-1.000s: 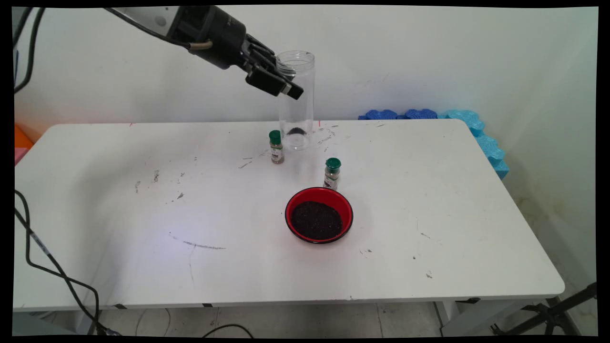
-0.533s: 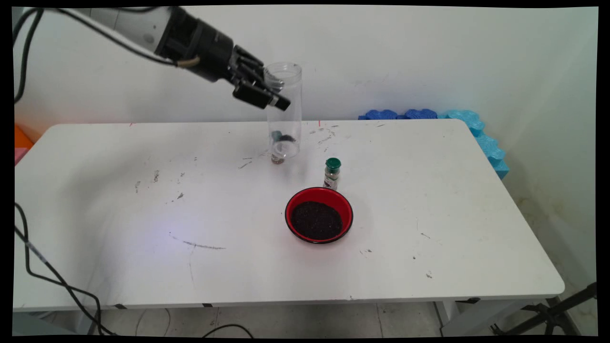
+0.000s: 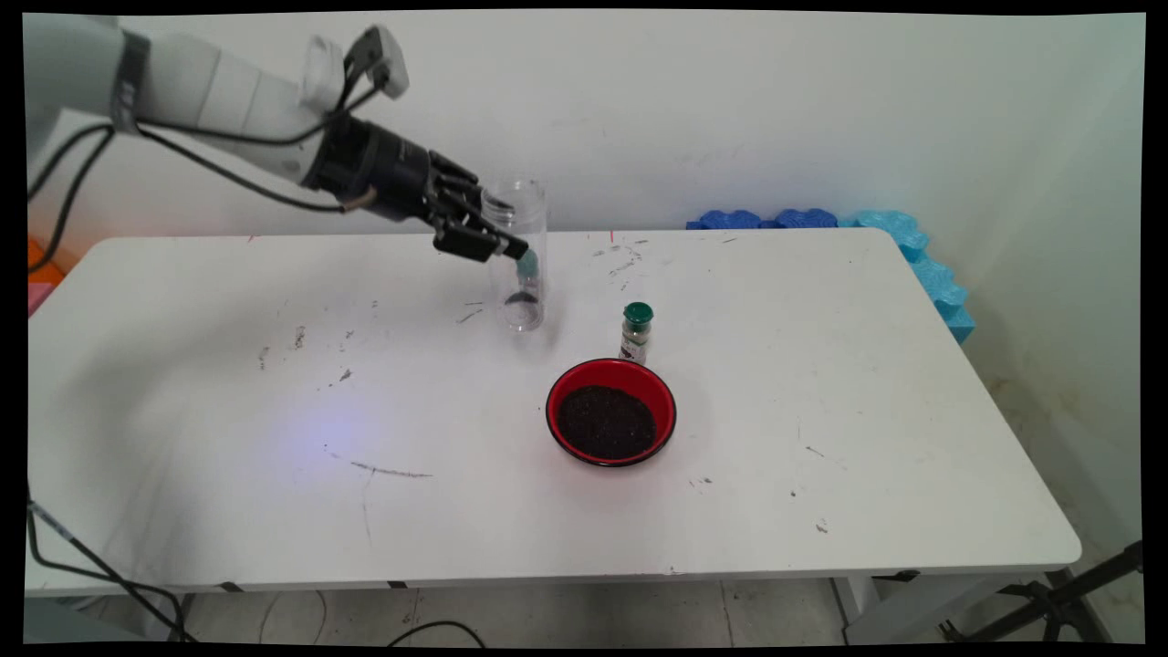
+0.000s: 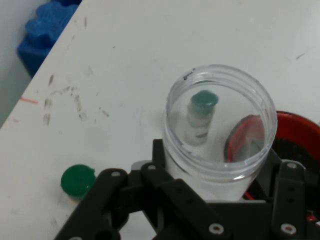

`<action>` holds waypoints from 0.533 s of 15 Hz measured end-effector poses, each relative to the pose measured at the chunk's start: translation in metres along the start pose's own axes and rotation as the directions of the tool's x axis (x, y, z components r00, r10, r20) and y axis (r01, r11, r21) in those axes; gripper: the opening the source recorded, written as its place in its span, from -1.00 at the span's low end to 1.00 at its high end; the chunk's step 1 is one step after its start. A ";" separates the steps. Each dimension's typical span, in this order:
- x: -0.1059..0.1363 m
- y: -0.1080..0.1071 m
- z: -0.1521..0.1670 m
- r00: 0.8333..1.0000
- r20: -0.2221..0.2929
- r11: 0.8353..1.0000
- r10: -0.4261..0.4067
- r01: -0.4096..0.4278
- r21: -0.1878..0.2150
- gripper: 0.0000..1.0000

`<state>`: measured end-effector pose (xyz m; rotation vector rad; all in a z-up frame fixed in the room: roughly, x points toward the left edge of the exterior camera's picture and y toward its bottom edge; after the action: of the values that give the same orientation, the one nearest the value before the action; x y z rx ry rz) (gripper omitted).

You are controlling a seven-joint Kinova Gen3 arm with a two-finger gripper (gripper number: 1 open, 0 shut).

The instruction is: Place the picked object on the table

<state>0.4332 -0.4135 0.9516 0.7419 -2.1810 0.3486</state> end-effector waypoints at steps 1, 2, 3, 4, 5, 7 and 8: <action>-0.008 -0.001 0.006 1.000 0.000 1.000 -0.009 0.009 0.006 -1.00; -0.014 -0.002 0.011 1.000 0.000 1.000 -0.017 0.017 0.009 -1.00; -0.020 -0.003 0.018 1.000 0.001 1.000 -0.025 0.025 0.011 -1.00; -0.026 -0.003 0.024 0.999 0.000 0.999 -0.034 0.034 0.012 -1.00; -0.031 -0.004 0.029 0.999 -0.001 0.999 -0.042 0.042 0.014 -1.00; -0.041 -0.006 0.040 0.998 -0.003 0.998 -0.060 0.060 0.018 -1.00; -0.045 -0.006 0.045 0.998 -0.004 0.998 -0.067 0.067 0.019 -1.00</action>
<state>0.4332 -0.4219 0.8885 0.8221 -2.1472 0.3360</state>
